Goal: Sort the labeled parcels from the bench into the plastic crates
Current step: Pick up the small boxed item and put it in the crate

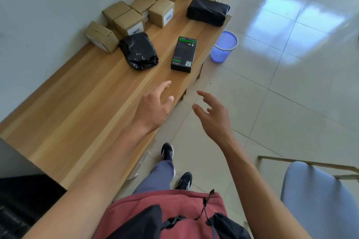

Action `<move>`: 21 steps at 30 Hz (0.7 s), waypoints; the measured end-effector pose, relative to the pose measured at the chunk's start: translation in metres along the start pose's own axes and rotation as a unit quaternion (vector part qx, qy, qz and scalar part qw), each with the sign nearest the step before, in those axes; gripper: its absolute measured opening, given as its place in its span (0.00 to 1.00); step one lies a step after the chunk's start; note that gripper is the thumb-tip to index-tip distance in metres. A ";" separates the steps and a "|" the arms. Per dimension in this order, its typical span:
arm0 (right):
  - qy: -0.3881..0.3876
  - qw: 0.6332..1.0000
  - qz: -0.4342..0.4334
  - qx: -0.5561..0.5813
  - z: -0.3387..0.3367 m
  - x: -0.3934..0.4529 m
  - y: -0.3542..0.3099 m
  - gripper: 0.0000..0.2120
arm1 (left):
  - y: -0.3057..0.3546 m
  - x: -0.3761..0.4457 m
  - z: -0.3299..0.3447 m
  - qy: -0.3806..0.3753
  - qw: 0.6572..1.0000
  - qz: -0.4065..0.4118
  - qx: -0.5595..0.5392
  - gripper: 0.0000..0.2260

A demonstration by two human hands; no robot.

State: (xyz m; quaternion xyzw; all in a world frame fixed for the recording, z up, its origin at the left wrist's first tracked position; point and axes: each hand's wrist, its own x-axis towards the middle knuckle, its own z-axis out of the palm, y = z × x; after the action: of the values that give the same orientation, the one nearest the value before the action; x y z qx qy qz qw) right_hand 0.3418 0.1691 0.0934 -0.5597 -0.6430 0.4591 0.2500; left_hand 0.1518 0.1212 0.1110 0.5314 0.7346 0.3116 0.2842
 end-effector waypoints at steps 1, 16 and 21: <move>-0.004 1.000 0.004 -0.003 0.000 0.009 0.001 0.20 | -0.001 0.009 0.003 0.000 1.000 -0.004 0.000 0.22; -0.060 0.990 0.057 -0.113 0.001 0.222 -0.004 0.23 | -0.045 0.220 0.017 -0.010 0.997 -0.072 -0.025 0.22; -0.091 0.981 0.112 -0.132 0.013 0.273 0.016 0.25 | -0.064 0.270 0.030 -0.037 0.984 -0.161 -0.073 0.22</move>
State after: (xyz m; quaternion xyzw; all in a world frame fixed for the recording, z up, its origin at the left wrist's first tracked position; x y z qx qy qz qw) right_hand 0.2712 0.4238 0.0216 -0.6121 -0.6517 0.4437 0.0616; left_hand 0.0616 0.3694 0.0199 0.3955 0.7747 0.2952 0.3954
